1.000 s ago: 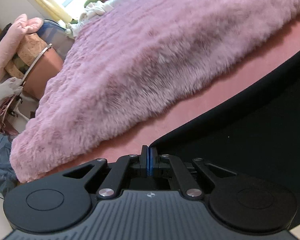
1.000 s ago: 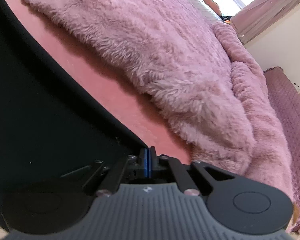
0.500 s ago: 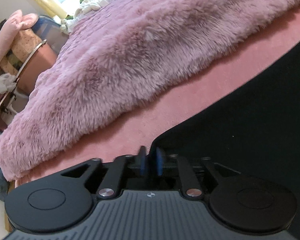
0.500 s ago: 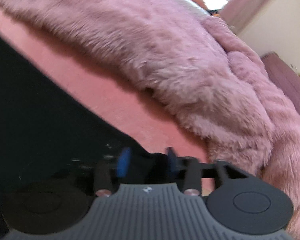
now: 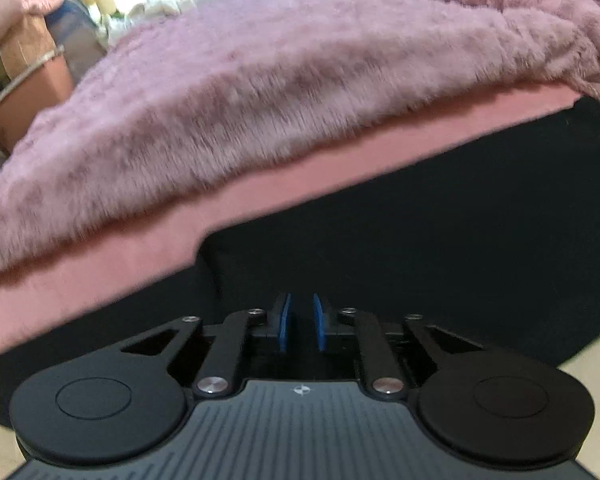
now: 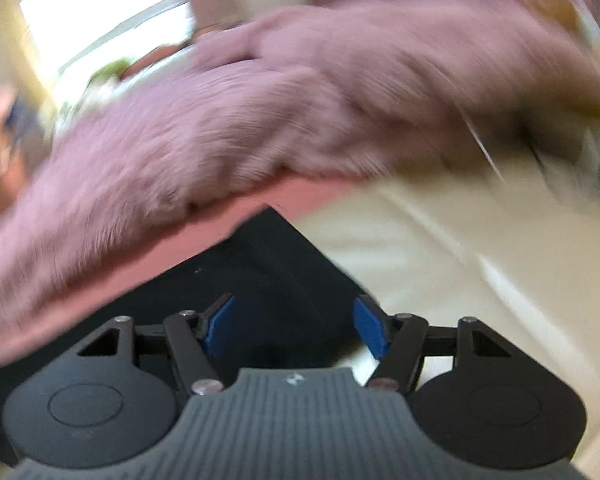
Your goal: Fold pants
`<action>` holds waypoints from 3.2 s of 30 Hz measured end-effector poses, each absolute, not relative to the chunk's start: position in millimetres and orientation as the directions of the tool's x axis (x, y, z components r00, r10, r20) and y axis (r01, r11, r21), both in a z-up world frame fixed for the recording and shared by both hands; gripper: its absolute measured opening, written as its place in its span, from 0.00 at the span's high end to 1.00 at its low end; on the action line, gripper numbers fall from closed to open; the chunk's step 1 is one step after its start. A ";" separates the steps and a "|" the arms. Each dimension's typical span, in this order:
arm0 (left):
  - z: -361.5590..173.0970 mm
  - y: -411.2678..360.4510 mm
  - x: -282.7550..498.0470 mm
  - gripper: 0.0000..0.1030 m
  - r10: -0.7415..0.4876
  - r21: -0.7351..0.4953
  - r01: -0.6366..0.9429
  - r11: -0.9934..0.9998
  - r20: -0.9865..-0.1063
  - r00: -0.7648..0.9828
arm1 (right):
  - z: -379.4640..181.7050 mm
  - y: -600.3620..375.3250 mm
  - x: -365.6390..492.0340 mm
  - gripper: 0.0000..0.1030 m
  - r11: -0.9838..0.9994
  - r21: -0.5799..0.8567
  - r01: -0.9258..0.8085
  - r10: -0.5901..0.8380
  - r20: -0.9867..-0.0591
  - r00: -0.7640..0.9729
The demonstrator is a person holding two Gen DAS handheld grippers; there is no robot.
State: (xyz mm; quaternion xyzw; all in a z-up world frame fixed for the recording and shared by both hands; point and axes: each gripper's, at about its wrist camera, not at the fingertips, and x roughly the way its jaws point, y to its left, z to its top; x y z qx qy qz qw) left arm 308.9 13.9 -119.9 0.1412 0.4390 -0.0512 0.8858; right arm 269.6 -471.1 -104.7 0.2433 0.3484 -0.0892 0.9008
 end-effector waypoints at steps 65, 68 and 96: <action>-91.6 69.6 65.8 1.00 -0.041 0.051 0.161 0.986 -0.854 0.519 | -108.5 -252.8 157.1 0.71 0.957 -0.056 -0.284 0.144 -0.759 0.635; -52.0 86.8 76.4 1.00 -0.029 0.055 0.124 0.991 -0.806 0.592 | -107.5 -255.1 161.9 0.71 0.957 -0.074 -0.282 0.130 -0.757 0.640; -75.0 277.7 323.5 0.99 0.241 0.201 -0.135 0.970 -0.832 0.500 | -118.2 -275.8 246.8 0.72 0.970 -0.138 -0.198 0.030 -0.744 0.667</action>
